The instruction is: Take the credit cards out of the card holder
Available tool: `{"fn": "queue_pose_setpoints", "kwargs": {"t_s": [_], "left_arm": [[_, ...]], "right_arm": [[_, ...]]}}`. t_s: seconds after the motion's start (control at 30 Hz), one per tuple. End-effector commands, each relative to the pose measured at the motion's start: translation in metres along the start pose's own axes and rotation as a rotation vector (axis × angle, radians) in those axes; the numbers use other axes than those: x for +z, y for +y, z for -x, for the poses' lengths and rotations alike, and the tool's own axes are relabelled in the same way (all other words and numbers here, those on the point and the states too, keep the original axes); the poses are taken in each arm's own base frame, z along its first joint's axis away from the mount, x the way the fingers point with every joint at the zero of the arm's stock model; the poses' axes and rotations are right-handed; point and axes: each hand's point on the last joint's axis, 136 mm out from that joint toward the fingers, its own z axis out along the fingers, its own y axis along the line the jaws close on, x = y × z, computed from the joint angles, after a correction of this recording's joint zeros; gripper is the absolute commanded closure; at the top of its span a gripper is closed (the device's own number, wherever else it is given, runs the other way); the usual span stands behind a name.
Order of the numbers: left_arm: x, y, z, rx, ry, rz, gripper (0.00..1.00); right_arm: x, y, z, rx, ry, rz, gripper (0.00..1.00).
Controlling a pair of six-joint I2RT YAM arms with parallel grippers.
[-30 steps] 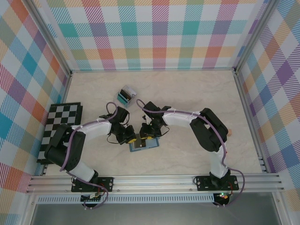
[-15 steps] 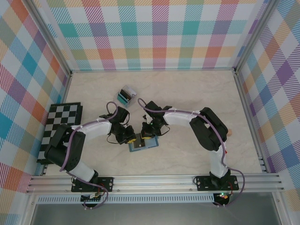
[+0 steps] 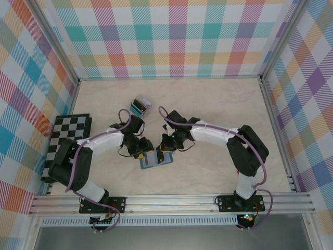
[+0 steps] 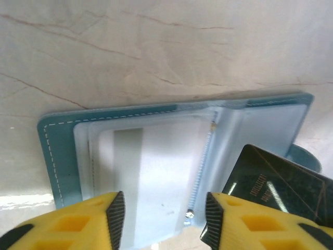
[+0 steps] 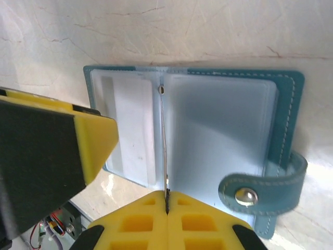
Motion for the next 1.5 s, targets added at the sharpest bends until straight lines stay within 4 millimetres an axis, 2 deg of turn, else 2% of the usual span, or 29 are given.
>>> {"fn": "queue_pose_setpoints", "kwargs": {"t_s": [0.0,0.2,0.37,0.4,0.6,0.73,0.87,0.97,1.2,1.47], "left_arm": [[-0.032,-0.017,0.009,0.025,-0.054,-0.062,0.46],[-0.080,-0.036,0.014,0.051,-0.131,-0.208,0.24],[-0.120,-0.055,0.009,0.058,-0.173,-0.384,0.06],[-0.128,-0.061,0.007,0.067,-0.181,-0.420,0.00],[-0.154,-0.083,-0.006,0.093,-0.180,-0.579,0.00],[-0.167,-0.099,-0.013,0.111,-0.165,-0.701,0.00],[-0.180,-0.112,-0.020,0.146,-0.157,-0.809,0.05],[-0.187,-0.120,-0.023,0.157,-0.144,-0.863,0.13],[-0.187,-0.131,-0.026,0.171,-0.118,-0.900,0.35],[-0.189,-0.142,-0.027,0.185,-0.106,-0.943,0.61]], "right_arm": [[-0.025,0.017,-0.003,-0.028,-0.025,0.076,1.00],[-0.063,0.042,-0.002,-0.048,-0.061,0.266,1.00],[-0.103,0.058,0.010,-0.035,-0.125,0.430,1.00],[-0.111,0.061,0.012,-0.036,-0.138,0.457,1.00],[-0.144,0.077,0.020,-0.038,-0.183,0.575,1.00],[-0.155,0.085,0.020,-0.042,-0.196,0.623,1.00],[-0.161,0.091,0.020,-0.033,-0.189,0.673,1.00],[-0.164,0.094,0.020,-0.031,-0.186,0.700,1.00],[-0.173,0.103,0.022,-0.046,-0.189,0.746,1.00],[-0.172,0.105,0.024,-0.054,-0.177,0.761,1.00]]}}
